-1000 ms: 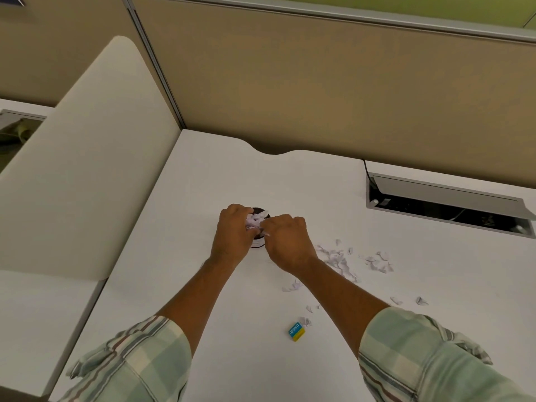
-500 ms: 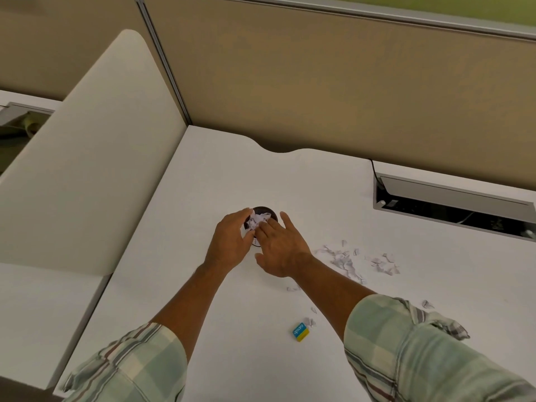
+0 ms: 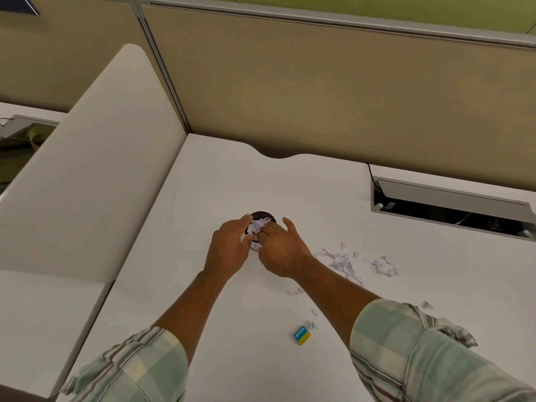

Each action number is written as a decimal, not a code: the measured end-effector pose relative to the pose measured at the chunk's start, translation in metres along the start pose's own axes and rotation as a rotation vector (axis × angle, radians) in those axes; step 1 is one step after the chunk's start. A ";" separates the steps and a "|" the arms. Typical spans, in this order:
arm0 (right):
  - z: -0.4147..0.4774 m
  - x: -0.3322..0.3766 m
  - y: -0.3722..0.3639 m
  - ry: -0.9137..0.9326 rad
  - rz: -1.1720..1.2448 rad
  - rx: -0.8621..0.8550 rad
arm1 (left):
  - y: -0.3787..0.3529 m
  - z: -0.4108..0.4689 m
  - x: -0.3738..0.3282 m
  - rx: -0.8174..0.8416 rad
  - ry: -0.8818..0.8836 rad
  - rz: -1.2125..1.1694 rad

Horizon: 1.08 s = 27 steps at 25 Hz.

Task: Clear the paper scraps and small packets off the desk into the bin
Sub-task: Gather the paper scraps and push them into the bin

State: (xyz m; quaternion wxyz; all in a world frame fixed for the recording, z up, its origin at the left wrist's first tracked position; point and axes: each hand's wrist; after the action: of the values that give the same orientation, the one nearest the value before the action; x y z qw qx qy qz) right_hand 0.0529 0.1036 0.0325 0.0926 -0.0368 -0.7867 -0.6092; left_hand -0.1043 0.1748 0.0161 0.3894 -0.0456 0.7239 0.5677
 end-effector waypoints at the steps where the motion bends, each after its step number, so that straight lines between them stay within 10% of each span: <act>1: -0.006 -0.002 -0.001 0.003 0.023 -0.059 | 0.000 0.000 -0.001 0.004 0.002 0.005; 11: -0.109 -0.063 -0.036 -0.481 0.398 -0.396 | -0.024 -0.034 -0.044 -0.263 -0.273 0.004; 19: -0.211 -0.175 -0.064 -1.076 0.495 -0.197 | -0.079 -0.058 -0.052 0.186 0.120 -0.044; 27: -0.175 -0.183 -0.063 -1.037 0.467 -0.052 | -0.106 -0.043 -0.054 0.326 0.146 0.077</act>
State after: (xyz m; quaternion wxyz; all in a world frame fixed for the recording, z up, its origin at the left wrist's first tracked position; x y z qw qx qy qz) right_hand 0.2395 -0.0717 -0.0203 -0.1745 -0.5063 -0.6850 -0.4940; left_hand -0.0348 0.0804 -0.0317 0.3161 0.0047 0.8338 0.4526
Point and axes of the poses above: each hand's wrist, its own z-axis towards the middle knuckle, its own y-axis out of the back of the hand, x = y × z
